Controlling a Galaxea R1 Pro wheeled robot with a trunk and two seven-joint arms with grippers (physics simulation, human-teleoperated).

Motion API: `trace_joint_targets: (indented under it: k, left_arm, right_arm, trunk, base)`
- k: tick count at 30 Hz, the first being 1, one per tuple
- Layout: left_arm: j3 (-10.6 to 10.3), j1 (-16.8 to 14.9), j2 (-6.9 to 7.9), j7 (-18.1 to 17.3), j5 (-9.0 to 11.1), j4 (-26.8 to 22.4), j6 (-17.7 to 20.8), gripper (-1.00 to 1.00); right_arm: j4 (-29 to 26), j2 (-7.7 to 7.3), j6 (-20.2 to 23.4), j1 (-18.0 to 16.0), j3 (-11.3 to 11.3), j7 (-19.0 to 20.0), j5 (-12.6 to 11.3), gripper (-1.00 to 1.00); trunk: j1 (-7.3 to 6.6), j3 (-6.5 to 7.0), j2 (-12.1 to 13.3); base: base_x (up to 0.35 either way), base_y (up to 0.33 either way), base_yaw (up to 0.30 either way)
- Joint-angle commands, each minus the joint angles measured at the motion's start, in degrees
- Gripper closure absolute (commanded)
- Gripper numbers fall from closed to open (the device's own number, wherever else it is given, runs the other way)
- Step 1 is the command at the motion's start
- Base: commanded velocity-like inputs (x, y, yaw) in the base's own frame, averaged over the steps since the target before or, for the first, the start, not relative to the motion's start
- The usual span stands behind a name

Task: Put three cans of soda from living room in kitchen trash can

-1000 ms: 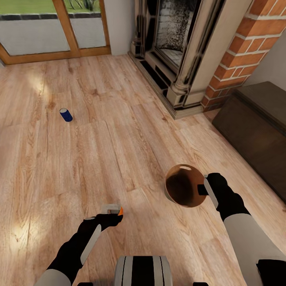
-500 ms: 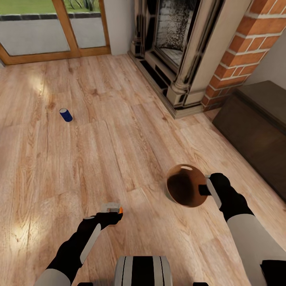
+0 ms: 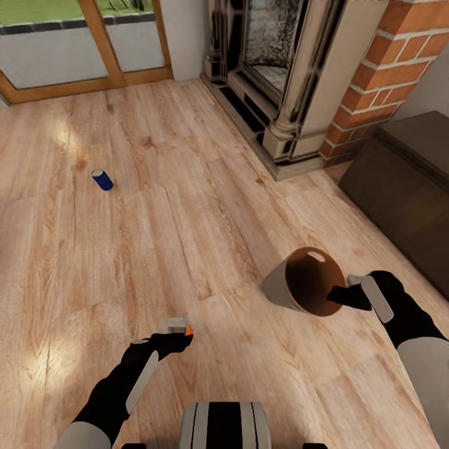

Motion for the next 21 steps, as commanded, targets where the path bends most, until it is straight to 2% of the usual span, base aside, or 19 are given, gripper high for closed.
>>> trace_joint_targets:
  k: [1, 5, 6, 10, 14, 15, 21]
  left_arm:
    - [0.0, 0.0, -0.01, 0.0, 0.0, 0.0, 0.0, -1.00]
    - [0.0, 0.0, -0.03, 0.0, 0.0, 0.0, 0.0, -1.00]
    - [0.0, 0.0, -0.18, 0.1, 0.0, -0.2, 0.1, -1.00]
    - [-0.1, 0.1, -0.64, 0.2, -0.1, -1.2, 0.5, -1.00]
    - [-0.1, 0.2, -0.76, 0.3, -0.1, -1.6, 0.6, -1.00]
    - [-0.1, 0.2, -0.77, 0.3, -0.1, -1.6, 0.6, -1.00]
    - [-0.1, 0.2, -0.80, 0.3, -0.1, -1.7, 0.7, -1.00]
  right_arm:
    - [-0.1, 0.33, 0.0, 0.0, -0.3, 0.0, 0.3, 1.00]
    - [-0.1, 0.57, 0.0, 0.0, -0.4, 0.0, 0.8, 1.00]
    - [-0.1, 0.88, 0.0, 0.0, -0.1, -0.1, 1.5, 1.00]
    - [-0.1, 2.18, 0.0, 0.1, 1.2, -0.6, 6.2, 1.00]
    - [-0.1, 3.47, 0.0, 0.1, 2.6, -0.7, 11.1, 1.00]
    - [-0.1, 19.46, 0.0, 0.1, 3.3, -0.7, 29.7, 1.00]
    - [-0.1, 19.75, 0.0, 0.1, 3.5, -0.7, 29.7, 1.00]
  trunk:
    - [0.02, -0.01, 0.0]
    - [-0.01, 0.21, 0.0]
    - [-0.03, 0.44, 0.0]
    - [-0.16, 1.32, 0.1]
    - [-1.04, 2.04, 1.7]
    - [-1.26, 2.21, 2.1]
    - [-2.58, 3.29, 4.5]
  base:
    - [0.000, 0.000, 0.000]
    - [0.000, 0.000, 0.000]
    - [0.000, 0.000, 0.000]
    - [0.000, 0.000, 0.000]
    - [0.000, 0.000, 0.000]
    - [0.000, 0.000, 0.000]
    - [0.000, 0.000, 0.000]
